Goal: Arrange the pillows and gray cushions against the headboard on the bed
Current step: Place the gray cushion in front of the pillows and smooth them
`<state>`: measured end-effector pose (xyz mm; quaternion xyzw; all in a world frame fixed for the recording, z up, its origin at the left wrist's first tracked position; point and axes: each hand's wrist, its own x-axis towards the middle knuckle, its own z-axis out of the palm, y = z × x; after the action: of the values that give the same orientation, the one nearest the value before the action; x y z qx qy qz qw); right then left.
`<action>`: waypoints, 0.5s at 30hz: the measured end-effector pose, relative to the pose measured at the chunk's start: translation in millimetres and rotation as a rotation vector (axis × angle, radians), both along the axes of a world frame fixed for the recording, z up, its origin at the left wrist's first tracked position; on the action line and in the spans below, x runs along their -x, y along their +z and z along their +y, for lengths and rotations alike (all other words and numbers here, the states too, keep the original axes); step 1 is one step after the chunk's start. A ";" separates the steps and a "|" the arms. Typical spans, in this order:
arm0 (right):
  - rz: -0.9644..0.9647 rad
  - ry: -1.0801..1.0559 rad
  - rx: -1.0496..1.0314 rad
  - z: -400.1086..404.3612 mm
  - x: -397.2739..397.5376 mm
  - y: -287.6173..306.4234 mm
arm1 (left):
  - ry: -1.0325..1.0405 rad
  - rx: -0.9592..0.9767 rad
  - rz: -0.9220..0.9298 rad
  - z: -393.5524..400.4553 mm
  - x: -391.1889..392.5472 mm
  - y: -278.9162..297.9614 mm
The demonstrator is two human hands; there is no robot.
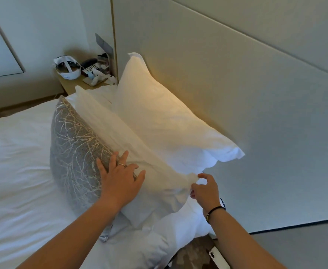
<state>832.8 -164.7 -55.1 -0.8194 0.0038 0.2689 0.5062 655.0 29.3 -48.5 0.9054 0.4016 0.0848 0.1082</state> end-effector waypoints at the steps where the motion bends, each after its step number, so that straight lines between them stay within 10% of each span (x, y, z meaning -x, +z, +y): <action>1: 0.007 -0.007 -0.009 -2.7 0.2 -1.1 | 0.000 0.001 0.005 -0.8 -0.3 0.5; 15: -0.081 0.092 0.182 9.3 -2.3 -11.6 | -0.033 0.030 0.057 -6.0 4.8 5.6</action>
<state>835.1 -155.4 -66.7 -0.8715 -0.0302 0.2570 0.4166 650.1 23.4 -42.9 0.9122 0.3910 0.0513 0.1115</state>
